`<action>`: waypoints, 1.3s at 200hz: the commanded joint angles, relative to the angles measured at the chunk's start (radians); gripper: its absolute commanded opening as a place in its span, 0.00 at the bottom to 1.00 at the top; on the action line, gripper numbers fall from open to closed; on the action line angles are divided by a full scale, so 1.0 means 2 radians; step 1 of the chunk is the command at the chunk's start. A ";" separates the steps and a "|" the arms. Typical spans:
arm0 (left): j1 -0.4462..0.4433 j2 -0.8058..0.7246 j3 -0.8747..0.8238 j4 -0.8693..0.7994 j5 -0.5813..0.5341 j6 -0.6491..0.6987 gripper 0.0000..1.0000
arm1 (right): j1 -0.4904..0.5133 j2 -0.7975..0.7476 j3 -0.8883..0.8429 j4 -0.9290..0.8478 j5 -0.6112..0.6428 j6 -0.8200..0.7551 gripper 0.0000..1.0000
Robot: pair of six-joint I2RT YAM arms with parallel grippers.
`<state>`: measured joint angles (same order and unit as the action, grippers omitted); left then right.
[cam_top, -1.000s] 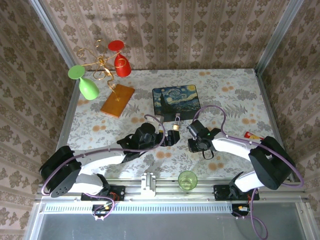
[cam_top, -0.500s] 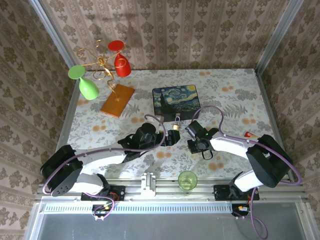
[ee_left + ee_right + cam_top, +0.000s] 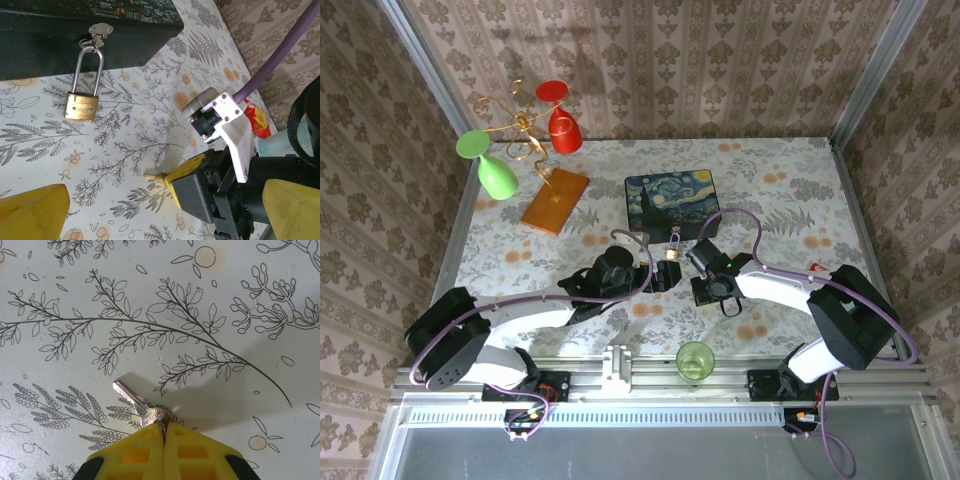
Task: Unlock the padlock with the key
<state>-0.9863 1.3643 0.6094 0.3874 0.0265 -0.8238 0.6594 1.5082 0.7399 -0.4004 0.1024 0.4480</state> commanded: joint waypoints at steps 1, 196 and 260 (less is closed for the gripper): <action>0.005 0.006 0.005 -0.006 -0.002 -0.006 1.00 | 0.002 0.000 0.007 -0.013 0.016 -0.005 0.00; -0.038 0.146 -0.037 0.388 -0.119 -0.206 0.69 | -0.099 -0.215 0.000 0.061 -0.260 0.075 0.00; -0.033 0.131 -0.021 0.349 -0.095 -0.225 0.61 | -0.098 -0.218 -0.012 0.096 -0.265 0.099 0.00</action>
<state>-1.0588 1.6470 0.5369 1.0977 -0.1883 -1.2442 0.4606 1.0798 0.7391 -0.2584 -0.3977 0.6075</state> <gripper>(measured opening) 0.623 0.060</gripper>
